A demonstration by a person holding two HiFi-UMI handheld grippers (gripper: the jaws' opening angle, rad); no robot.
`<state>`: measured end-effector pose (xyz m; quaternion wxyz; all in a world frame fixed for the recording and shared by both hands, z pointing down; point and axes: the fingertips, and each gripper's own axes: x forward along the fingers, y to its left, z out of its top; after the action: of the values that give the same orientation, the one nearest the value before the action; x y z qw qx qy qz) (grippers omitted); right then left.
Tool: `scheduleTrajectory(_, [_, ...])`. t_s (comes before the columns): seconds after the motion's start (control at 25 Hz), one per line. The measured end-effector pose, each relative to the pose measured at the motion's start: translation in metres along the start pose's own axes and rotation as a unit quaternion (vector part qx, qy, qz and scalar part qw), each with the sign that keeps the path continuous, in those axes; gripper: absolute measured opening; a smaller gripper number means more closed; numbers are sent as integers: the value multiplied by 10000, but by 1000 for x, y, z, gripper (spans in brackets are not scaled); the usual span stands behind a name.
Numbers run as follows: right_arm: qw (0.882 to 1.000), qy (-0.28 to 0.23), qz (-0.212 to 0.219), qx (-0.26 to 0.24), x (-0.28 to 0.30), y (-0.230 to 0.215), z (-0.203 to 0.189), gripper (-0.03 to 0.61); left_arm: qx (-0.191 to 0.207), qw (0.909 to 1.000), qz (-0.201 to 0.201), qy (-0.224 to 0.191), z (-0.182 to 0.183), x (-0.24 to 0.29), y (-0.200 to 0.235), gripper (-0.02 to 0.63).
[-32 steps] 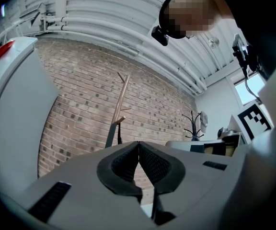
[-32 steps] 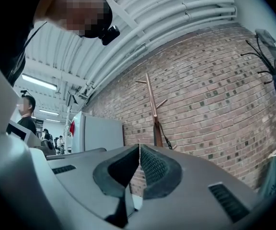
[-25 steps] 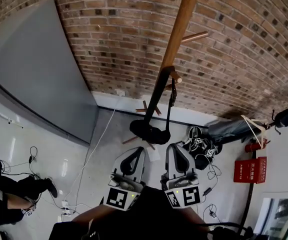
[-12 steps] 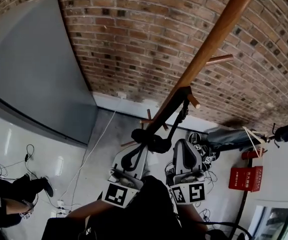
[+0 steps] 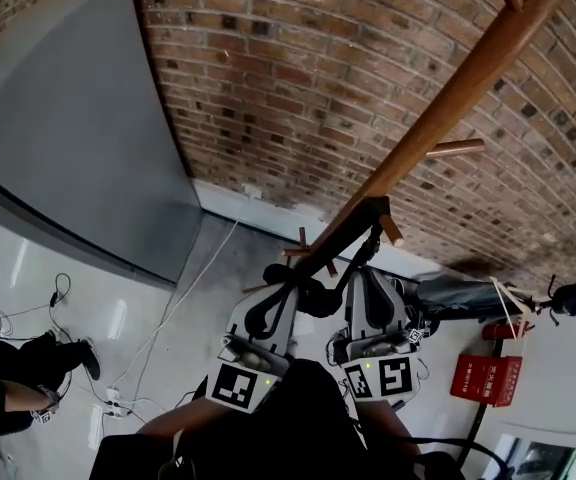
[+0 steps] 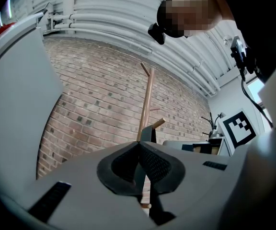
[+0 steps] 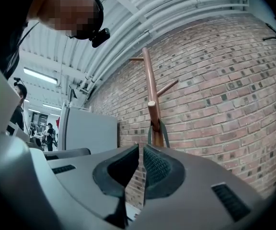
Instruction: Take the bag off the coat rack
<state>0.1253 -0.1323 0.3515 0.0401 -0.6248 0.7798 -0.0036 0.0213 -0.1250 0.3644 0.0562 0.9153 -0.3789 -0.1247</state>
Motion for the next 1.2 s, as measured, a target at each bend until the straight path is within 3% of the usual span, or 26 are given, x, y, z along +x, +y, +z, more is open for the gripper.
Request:
scheduleTrajectory(0.6, [10000, 15, -24, 1, 34, -13, -13, 23, 114, 9999, 41, -72, -1, 17, 12, 18])
scheduleTrajectory(0.76, [10000, 58, 31, 1, 41, -14, -14, 75, 109, 9998, 85, -126, 0, 20, 14, 18])
scheduleTrajectory(1.2, [9990, 386, 146, -143, 63, -9, -29, 77, 46, 9997, 217, -141, -1, 17, 24, 18])
